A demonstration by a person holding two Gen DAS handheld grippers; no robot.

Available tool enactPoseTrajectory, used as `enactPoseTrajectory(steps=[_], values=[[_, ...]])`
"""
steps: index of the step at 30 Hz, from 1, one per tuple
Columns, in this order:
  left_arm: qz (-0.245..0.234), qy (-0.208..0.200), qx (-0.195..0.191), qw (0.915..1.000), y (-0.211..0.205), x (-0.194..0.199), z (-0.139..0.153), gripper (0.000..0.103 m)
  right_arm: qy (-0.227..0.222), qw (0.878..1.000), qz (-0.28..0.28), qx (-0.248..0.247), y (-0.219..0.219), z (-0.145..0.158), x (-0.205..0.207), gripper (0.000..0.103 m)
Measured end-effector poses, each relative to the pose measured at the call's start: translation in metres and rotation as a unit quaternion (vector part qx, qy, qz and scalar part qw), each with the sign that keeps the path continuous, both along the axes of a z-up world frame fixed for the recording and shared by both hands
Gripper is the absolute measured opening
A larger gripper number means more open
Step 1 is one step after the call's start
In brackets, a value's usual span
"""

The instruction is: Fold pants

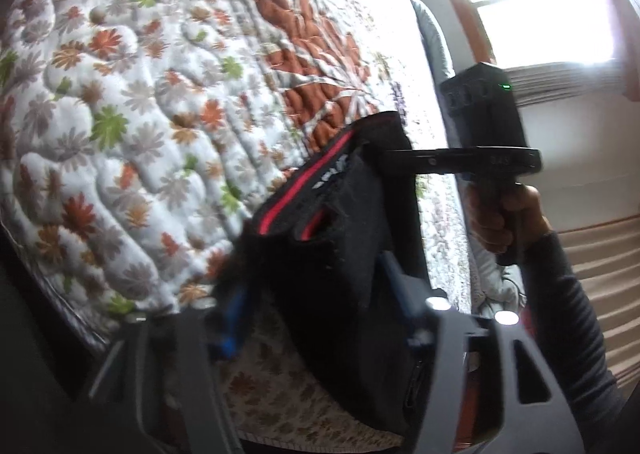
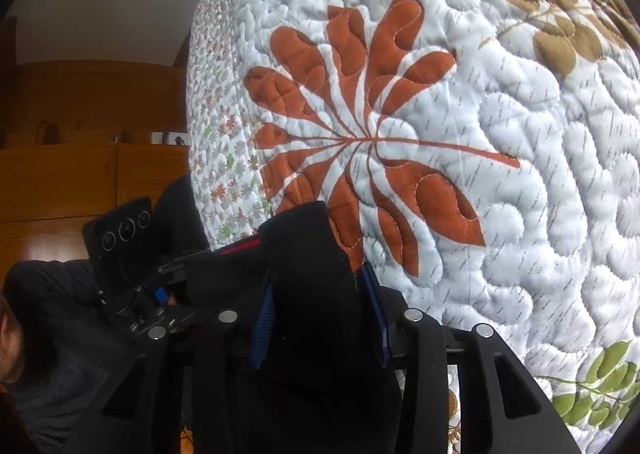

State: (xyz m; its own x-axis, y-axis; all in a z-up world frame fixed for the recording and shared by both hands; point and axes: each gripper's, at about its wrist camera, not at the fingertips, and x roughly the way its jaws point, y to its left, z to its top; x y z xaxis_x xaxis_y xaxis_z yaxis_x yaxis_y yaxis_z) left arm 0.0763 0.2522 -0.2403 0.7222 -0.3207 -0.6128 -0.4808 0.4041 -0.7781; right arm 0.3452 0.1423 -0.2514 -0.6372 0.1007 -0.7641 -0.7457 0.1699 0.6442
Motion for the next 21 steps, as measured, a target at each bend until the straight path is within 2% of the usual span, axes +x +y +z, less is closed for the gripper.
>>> enactPoseTrajectory(steps=[9,21], values=[[-0.008,0.012,0.017,0.9998,0.001,0.004,0.004,0.033,-0.06,0.998,0.01,-0.003,0.004,0.015,-0.017,0.038],[-0.024,-0.013,0.058,0.9979,-0.009,0.021,0.038,0.027,-0.151,0.988,0.011,0.01,-0.01,0.065,-0.036,0.034]])
